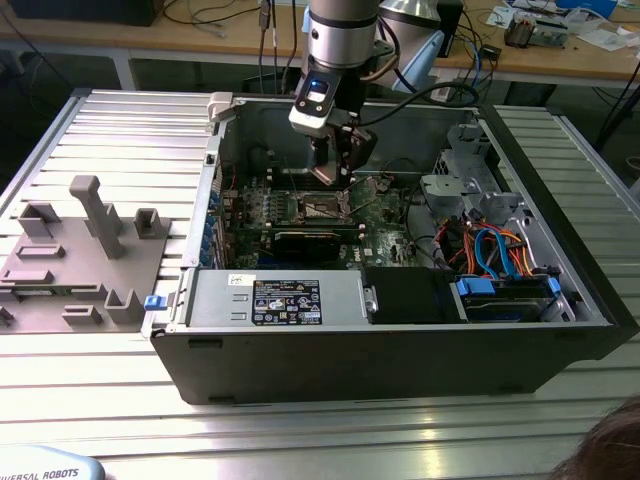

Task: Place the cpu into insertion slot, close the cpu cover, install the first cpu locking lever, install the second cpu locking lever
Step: 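Place the cpu into insertion slot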

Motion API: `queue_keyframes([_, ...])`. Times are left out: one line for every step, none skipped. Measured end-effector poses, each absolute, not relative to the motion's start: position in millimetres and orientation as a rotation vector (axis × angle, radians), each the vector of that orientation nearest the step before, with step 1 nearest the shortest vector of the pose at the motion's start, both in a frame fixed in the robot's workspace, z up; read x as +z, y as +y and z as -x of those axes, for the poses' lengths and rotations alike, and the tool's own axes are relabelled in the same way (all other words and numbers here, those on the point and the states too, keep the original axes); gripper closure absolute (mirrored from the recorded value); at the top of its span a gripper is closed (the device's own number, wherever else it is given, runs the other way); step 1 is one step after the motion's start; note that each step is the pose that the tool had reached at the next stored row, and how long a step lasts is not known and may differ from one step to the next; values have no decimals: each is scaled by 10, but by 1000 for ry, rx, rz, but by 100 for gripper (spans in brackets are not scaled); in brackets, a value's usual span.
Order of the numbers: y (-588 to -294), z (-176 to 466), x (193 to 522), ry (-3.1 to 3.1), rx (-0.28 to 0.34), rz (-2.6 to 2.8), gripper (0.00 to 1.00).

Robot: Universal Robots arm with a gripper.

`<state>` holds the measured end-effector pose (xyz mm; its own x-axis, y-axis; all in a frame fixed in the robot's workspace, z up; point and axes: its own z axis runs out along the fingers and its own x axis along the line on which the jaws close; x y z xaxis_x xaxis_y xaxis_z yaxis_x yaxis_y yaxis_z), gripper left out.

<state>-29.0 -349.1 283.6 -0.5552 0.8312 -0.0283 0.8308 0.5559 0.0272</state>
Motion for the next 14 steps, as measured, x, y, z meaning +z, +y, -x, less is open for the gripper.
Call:
queue_keyframes([-3491, 290, 2835, 2737, 16, -1463, 46])
queue_keyframes([-3491, 290, 2835, 2737, 16, -1464, 46])
queue_keyframes([-3491, 290, 2834, 2736, 16, -1465, 46])
queue_keyframes([-3491, 290, 2833, 2736, 16, -1465, 46])
queue_keyframes([-3491, 290, 2833, 2736, 16, -1466, 46])
queue_keyframes([-3491, 290, 2832, 2735, 16, -1467, 46])
queue_keyframes([-3491, 290, 2831, 2735, 16, -1468, 46])
queue_keyframes([-3491, 290, 2831, 2735, 16, -1468, 46])
queue_keyframes([-3491, 290, 2830, 2734, 16, -1469, 46])
queue_keyframes([-3491, 290, 2829, 2733, 16, -1470, 46])
queue_keyframes([-3491, 290, 2828, 2733, 16, -1471, 46])
queue_keyframes([-3491, 290, 2827, 2733, 16, -1472, 46])
queue_keyframes([-3491, 290, 2827, 2732, 16, -1472, 46])
queue_keyframes([-3491, 290, 2827, 2732, 16, -1473, 46])
